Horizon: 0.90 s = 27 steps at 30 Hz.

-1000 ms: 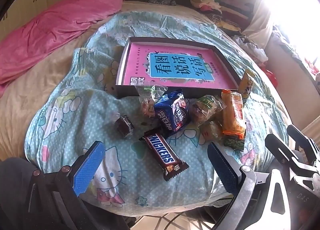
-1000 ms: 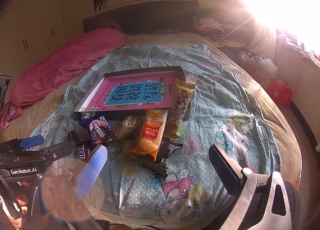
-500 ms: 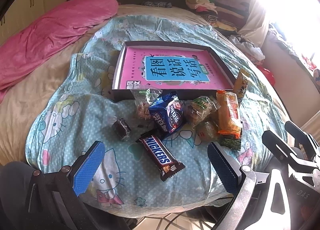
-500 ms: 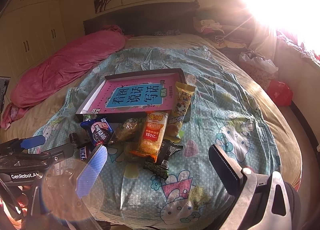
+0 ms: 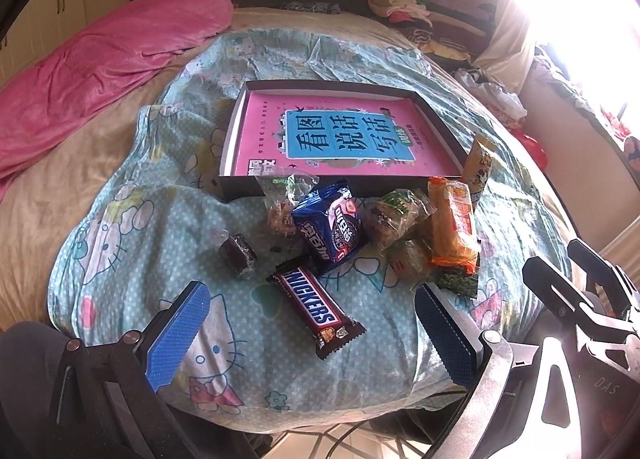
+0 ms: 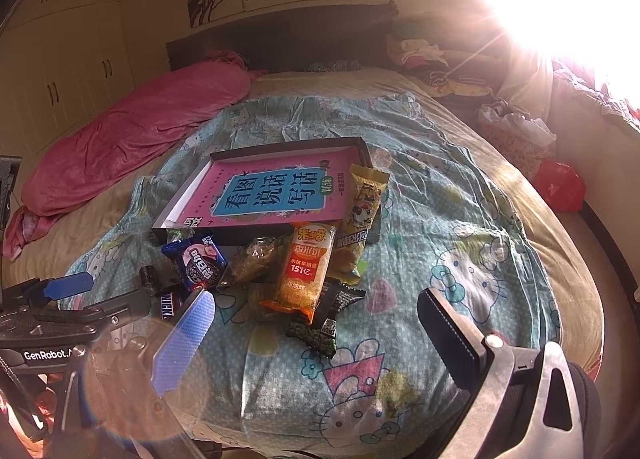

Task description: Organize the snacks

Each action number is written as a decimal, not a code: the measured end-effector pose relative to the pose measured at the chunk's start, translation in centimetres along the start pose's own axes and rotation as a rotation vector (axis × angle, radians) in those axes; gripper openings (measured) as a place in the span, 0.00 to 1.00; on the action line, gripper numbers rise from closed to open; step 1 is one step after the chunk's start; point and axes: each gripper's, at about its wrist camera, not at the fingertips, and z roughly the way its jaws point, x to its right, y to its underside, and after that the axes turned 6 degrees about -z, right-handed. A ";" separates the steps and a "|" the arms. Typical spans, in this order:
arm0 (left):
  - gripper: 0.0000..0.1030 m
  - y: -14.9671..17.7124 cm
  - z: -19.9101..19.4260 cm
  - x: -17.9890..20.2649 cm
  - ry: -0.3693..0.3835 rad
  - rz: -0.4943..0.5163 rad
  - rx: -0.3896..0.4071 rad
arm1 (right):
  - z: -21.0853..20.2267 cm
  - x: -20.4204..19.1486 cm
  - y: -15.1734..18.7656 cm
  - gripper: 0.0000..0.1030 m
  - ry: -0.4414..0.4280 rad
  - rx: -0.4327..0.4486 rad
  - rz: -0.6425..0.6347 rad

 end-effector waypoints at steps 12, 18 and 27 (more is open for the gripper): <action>0.99 0.0 -0.1 0.0 0.000 -0.002 0.000 | -0.2 -0.1 0.0 1.00 0.000 0.003 -0.003; 0.99 0.1 -0.1 0.0 -0.001 -0.003 0.000 | -0.3 0.2 0.0 1.00 0.011 0.008 -0.001; 0.99 0.2 0.4 -0.4 0.002 -0.020 -0.021 | 0.1 0.2 0.1 1.00 0.009 0.000 -0.010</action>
